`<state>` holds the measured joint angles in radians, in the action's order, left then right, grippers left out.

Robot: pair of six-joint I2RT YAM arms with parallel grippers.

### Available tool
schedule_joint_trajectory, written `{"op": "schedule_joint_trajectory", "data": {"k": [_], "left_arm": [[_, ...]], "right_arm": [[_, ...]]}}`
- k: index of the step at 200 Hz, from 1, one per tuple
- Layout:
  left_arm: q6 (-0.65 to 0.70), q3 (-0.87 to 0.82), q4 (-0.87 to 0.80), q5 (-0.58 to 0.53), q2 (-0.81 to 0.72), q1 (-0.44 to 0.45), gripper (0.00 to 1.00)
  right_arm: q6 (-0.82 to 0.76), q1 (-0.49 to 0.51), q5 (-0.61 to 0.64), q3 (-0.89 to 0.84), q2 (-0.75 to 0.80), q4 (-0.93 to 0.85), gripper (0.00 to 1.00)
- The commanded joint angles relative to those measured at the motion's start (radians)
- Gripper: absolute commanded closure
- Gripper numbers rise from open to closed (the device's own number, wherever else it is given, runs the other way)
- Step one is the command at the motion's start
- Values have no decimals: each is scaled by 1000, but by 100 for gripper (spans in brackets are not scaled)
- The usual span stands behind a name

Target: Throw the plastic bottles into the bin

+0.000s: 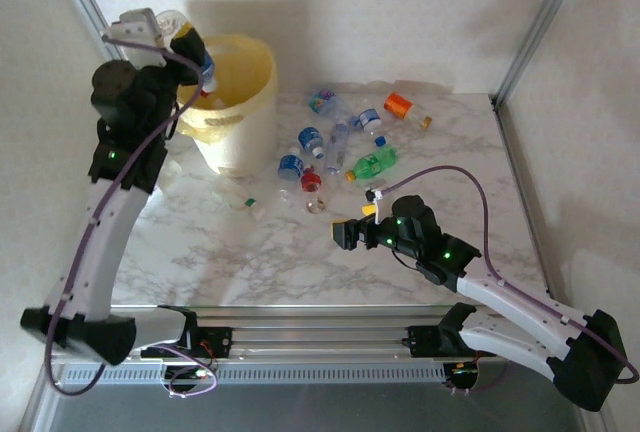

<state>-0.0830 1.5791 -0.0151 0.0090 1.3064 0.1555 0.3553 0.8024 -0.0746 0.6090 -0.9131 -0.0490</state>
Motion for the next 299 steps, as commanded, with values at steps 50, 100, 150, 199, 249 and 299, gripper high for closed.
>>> {"op": "schedule_joint_trajectory", "data": {"k": [50, 100, 150, 199, 249, 299], "left_arm": [[-134, 123, -8, 189, 251, -111, 1], [-116, 134, -103, 195, 114, -111, 0], [-139, -20, -139, 324, -93, -64, 0], [-126, -272, -152, 359, -280, 85, 0], [-124, -421, -148, 326, -388, 170, 0], [-143, -463, -165, 332, -439, 190, 1]], "right_arm": [[34, -13, 27, 16, -12, -41, 1], [220, -186, -13, 69, -149, -144, 1], [301, -309, 1, 103, -210, -205, 1], [392, -457, -32, 197, -358, -248, 1], [481, -573, -147, 321, -622, -166, 1], [530, -604, -185, 477, -834, -167, 1]]}}
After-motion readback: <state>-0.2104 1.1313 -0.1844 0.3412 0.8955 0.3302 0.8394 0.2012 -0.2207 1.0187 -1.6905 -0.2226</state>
